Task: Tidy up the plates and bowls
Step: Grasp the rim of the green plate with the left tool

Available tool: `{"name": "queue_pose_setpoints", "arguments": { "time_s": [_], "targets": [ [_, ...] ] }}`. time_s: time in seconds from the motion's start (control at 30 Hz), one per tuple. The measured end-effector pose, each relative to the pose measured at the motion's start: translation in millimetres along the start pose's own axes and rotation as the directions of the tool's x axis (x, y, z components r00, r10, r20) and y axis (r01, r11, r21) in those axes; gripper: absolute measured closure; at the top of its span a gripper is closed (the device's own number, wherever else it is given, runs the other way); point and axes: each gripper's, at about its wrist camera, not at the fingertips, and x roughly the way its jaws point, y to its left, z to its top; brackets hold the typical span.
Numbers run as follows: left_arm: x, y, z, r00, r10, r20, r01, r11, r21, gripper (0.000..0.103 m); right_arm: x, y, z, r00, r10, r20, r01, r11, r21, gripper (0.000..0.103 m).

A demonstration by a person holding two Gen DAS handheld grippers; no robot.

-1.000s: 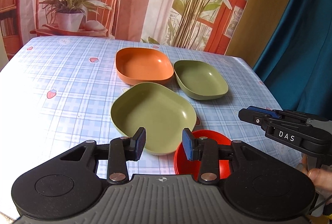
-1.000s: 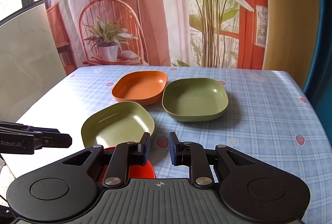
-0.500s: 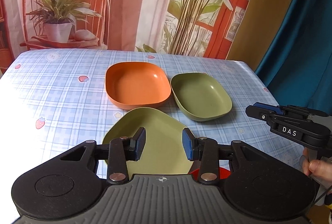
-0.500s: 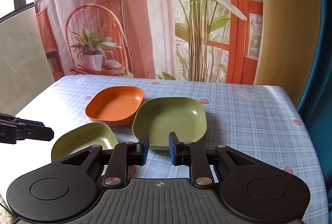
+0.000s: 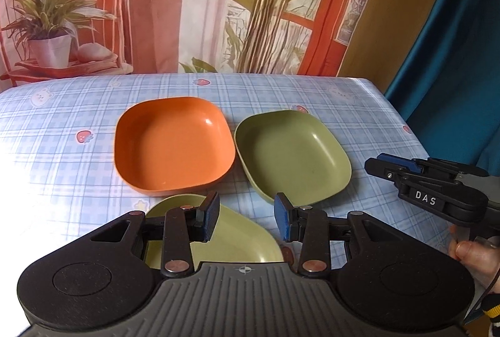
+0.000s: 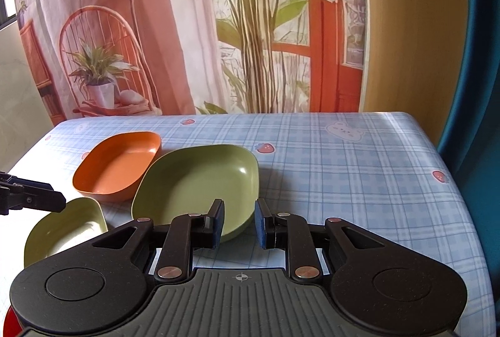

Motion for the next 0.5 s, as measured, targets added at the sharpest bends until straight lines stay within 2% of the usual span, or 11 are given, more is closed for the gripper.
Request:
{"name": "queue_pose_setpoints", "arguments": {
  "time_s": [0.13, 0.27, 0.5],
  "targets": [
    [23, -5, 9, 0.999, -0.018, -0.038, 0.018, 1.0, -0.005, 0.063, 18, -3, 3, 1.0, -0.007, -0.012, 0.007, 1.0, 0.0, 0.083],
    [44, -12, 13, 0.996, 0.0, -0.088, 0.001, 1.0, 0.009, 0.063, 33, -7, 7, 1.0, -0.007, -0.022, 0.007, 1.0, 0.013, 0.083],
    [68, -17, 16, 0.992, 0.012, -0.129, -0.01, 1.0, 0.019, 0.063, 57, -6, 13, 0.999, -0.007, -0.045, 0.007, 1.0, 0.0, 0.083]
  ]
}}
